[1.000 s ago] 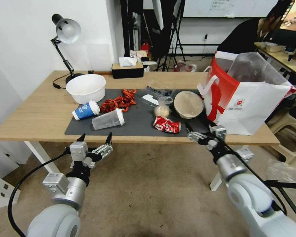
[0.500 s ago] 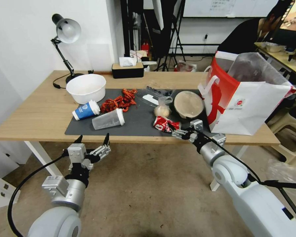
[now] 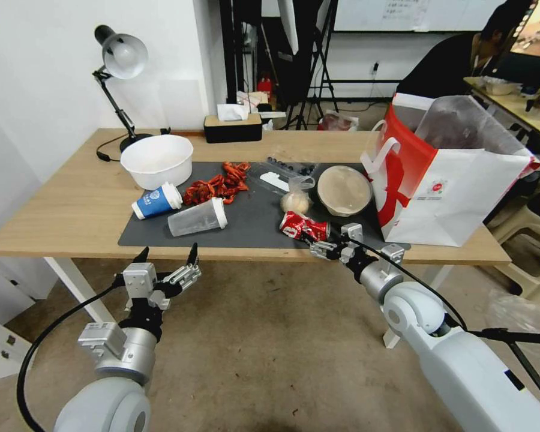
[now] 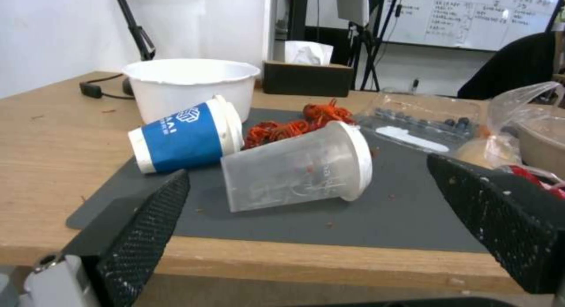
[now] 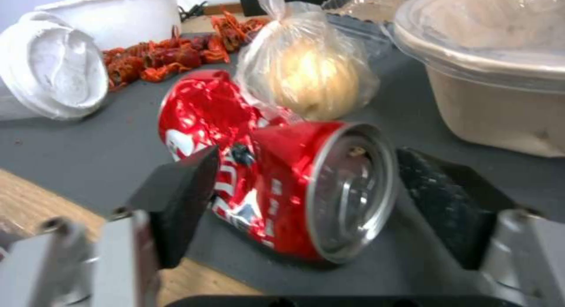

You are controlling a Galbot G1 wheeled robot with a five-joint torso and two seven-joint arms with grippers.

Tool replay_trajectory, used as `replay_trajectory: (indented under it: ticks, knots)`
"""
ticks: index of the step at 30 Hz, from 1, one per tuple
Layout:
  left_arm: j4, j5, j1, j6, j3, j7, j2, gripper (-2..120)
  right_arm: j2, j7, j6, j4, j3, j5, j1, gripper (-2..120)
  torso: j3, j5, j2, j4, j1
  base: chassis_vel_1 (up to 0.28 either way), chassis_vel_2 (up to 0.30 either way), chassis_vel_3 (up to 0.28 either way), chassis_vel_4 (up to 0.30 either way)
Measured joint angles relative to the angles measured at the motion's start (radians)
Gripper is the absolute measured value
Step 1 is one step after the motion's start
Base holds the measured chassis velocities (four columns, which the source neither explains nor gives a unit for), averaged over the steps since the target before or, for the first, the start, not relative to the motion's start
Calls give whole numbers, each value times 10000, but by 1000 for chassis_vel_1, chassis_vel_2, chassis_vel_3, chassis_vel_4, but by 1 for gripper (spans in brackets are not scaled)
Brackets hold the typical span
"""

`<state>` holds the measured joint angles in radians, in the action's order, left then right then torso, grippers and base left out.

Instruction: Pick up the trash from the table and place it into the takeout bag.

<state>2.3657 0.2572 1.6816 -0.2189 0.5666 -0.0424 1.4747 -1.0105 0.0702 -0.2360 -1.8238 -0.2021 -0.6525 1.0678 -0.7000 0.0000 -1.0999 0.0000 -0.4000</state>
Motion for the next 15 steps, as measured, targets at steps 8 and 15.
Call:
replay_trajectory:
  ticks: [8, 15]
  knots:
    - [-16, -14, 21, 82, -47, -5, -7, 100, -16, -143, -55, -89, -158, 54, 201, 50, 1, 0, 0, 0, 2, 0, 0, 0, 0]
    - [-77, -59, 34, 202, -54, -21, -44, 100, -33, -163, -50, -187, -269, 72, 360, 45, 1, 0, 0, 1, 2, 0, 0, 0, 0]
